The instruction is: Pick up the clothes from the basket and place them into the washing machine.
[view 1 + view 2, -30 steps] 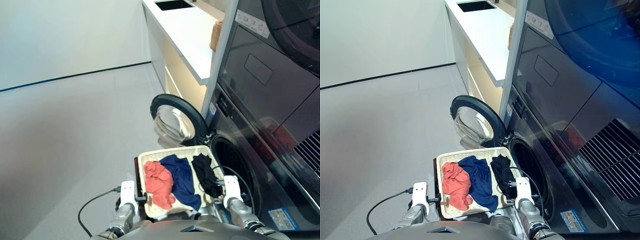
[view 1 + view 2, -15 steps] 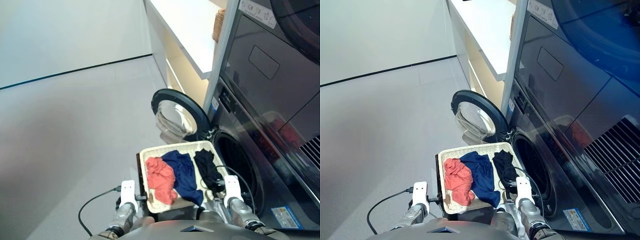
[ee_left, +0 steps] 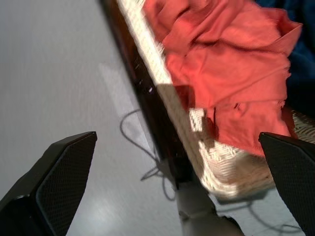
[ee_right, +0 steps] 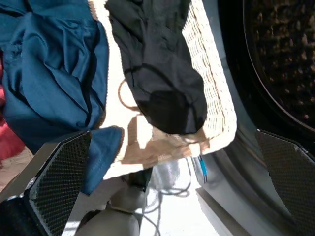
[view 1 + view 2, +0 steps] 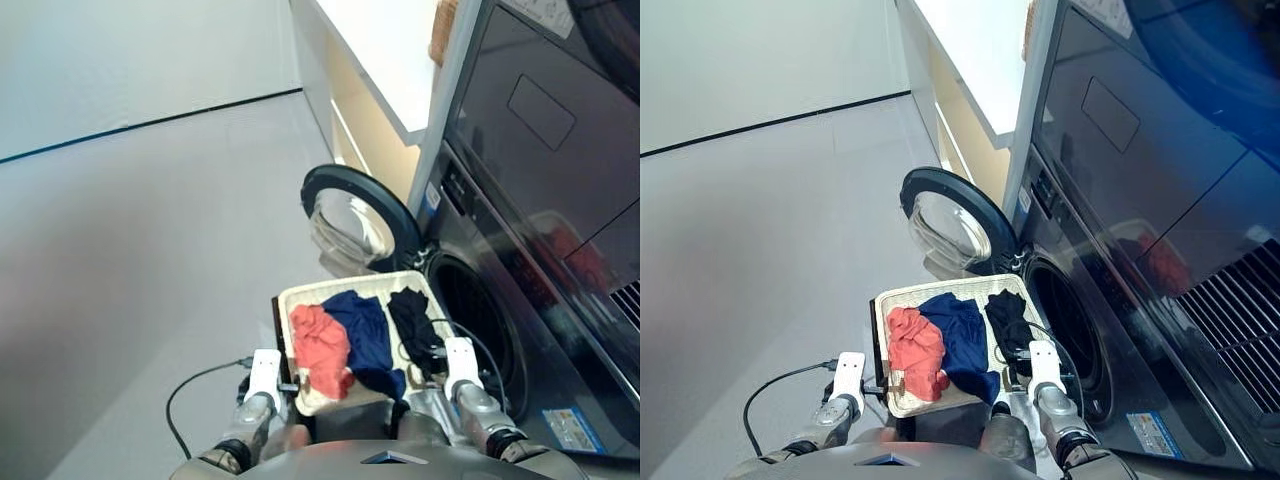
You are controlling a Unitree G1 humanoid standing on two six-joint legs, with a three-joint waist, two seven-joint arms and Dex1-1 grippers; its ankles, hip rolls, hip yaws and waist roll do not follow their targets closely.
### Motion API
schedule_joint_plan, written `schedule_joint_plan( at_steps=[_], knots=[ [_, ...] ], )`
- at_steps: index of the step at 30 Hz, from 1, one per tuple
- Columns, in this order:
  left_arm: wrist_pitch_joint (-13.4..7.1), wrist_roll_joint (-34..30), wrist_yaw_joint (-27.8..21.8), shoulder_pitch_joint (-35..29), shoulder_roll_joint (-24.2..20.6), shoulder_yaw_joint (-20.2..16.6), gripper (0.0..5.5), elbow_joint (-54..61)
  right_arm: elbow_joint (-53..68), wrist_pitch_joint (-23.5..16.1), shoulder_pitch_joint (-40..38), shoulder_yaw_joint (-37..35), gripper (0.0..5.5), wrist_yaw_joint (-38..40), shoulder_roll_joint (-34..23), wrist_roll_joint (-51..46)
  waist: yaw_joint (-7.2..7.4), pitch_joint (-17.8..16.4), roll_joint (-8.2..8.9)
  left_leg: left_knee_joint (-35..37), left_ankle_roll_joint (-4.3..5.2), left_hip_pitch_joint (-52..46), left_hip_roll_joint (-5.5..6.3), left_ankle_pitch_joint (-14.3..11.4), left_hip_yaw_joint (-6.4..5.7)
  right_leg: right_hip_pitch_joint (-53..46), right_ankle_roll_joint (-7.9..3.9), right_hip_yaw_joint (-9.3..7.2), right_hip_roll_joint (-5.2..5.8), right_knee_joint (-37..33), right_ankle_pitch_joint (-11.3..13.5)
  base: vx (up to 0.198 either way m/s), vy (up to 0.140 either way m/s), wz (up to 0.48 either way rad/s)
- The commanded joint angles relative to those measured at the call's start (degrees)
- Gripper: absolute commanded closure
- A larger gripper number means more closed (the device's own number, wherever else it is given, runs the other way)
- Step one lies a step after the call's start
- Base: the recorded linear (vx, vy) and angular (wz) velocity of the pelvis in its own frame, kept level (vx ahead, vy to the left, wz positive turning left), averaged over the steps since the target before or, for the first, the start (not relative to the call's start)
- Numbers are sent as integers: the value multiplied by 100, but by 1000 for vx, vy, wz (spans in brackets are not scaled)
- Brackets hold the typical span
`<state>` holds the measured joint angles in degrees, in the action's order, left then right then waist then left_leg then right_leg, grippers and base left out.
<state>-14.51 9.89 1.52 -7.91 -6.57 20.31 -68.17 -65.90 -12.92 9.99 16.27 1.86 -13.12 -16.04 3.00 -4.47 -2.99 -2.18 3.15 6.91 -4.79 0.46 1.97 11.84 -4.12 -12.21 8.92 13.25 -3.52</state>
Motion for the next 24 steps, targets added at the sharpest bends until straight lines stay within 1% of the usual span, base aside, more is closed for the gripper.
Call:
schedule_joint_plan(
  at_steps=[1,3,4,5,8,14,18,19,21,22,23,24],
  knots=[
    [-142,-188,141,-669,-306,-42,0,206,285,-156,597,220,0,16,-21,42,65,-280,330,-317,-24,20,29,-212,263,-215,-442,287,251,-944,780,0,0,0],
    [-167,-158,185,-783,-353,-7,0,273,430,-167,713,314,0,34,-60,65,72,-365,325,-463,-41,237,-1,-229,260,57,-432,334,287,-806,772,0,0,0],
    [-174,-160,249,-903,-387,27,0,322,595,-200,846,373,0,41,-112,31,104,-500,324,-696,-51,481,-15,-281,278,364,-418,413,306,-600,763,0,0,0],
    [-174,-160,249,-905,-386,27,0,321,595,-200,847,373,0,41,-112,31,104,-490,322,-709,-52,500,-16,-287,279,381,-418,415,306,-592,760,0,0,0],
    [-181,-128,313,-1151,-411,131,0,307,861,-231,1081,513,0,83,-149,16,161,-699,326,-1171,-74,996,-27,-393,262,933,-370,511,320,-169,698,0,0,0],
    [-230,-177,588,-1661,-525,330,0,564,1374,-356,1481,598,0,276,-203,-62,272,-981,294,-1340,-62,1642,-61,-375,246,1674,-347,504,376,82,669,0,0,0],
    [-233,-240,735,-2027,-626,397,0,605,1740,-428,1800,701,0,346,-242,-66,347,-1108,300,-1507,-75,2076,-75,-397,257,2182,-345,580,400,279,695,0,0,0],
    [-235,-305,800,-2217,-675,434,0,567,1820,-458,2010,773,0,365,-226,-77,377,-1165,305,-1598,-75,2258,-81,-428,266,2374,-346,623,405,361,706,0,0,0],
    [-237,-369,819,-2301,-722,494,0,579,1908,-472,2103,809,0,384,-235,-73,397,-1179,317,-1682,-76,2387,-89,-448,274,2477,-347,639,402,402,714,0,0,0],
    [-253,-533,885,-2435,-809,563,0,596,1992,-528,2216,827,0,398,-253,-90,445,-1222,318,-1795,-82,2563,-99,-489,313,2682,-342,685,379,460,736,0,0,0],
    [-254,-534,886,-2436,-806,563,0,595,1992,-528,2216,826,0,398,-255,-90,434,-1227,315,-1820,-79,2566,-111,-512,317,2685,-340,691,369,476,723,0,0,0],
    [-238,-714,943,-2539,-848,611,0,515,2028,-551,2297,855,0,398,-240,-99,460,-1251,330,-1908,-81,2691,-127,-533,322,2810,-337,732,351,515,730,0,0,0]
  ],
)
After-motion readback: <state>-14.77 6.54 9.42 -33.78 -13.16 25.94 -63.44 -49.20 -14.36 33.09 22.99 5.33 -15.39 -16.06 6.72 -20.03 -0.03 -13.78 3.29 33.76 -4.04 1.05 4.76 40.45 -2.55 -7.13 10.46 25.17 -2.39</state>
